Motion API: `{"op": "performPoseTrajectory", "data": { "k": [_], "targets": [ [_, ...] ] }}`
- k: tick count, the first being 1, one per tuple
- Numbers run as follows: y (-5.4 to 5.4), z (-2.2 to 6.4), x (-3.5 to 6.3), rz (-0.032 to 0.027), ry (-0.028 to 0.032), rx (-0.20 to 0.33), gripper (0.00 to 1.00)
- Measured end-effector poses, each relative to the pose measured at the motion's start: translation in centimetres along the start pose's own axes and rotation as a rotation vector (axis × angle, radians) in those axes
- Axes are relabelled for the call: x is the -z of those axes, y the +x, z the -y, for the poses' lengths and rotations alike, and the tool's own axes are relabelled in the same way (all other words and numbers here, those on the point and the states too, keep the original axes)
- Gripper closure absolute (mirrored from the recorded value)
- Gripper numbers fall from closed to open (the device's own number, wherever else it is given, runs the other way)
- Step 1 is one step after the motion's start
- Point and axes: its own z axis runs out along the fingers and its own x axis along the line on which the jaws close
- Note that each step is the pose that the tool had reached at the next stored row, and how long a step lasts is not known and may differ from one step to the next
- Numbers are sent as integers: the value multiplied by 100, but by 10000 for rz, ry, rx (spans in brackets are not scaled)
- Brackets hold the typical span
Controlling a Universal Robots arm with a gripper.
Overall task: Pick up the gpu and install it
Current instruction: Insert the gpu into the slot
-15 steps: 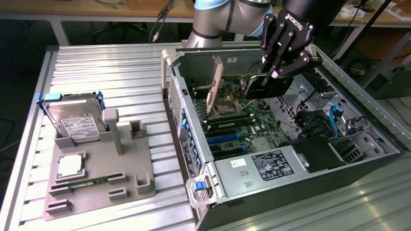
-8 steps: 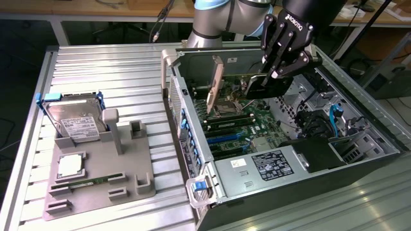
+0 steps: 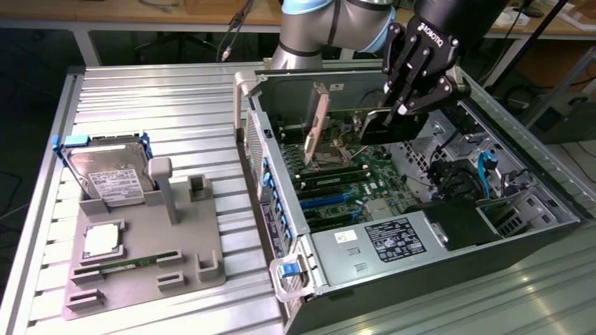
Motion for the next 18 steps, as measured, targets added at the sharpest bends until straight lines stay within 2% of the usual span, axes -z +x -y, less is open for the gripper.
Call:
{"op": "performPoseTrajectory", "data": {
  "k": [4,18],
  "targets": [
    [0,36,-9,-1,0,0,73],
    [0,44,-68,0,0,0,73]
  ]
}}
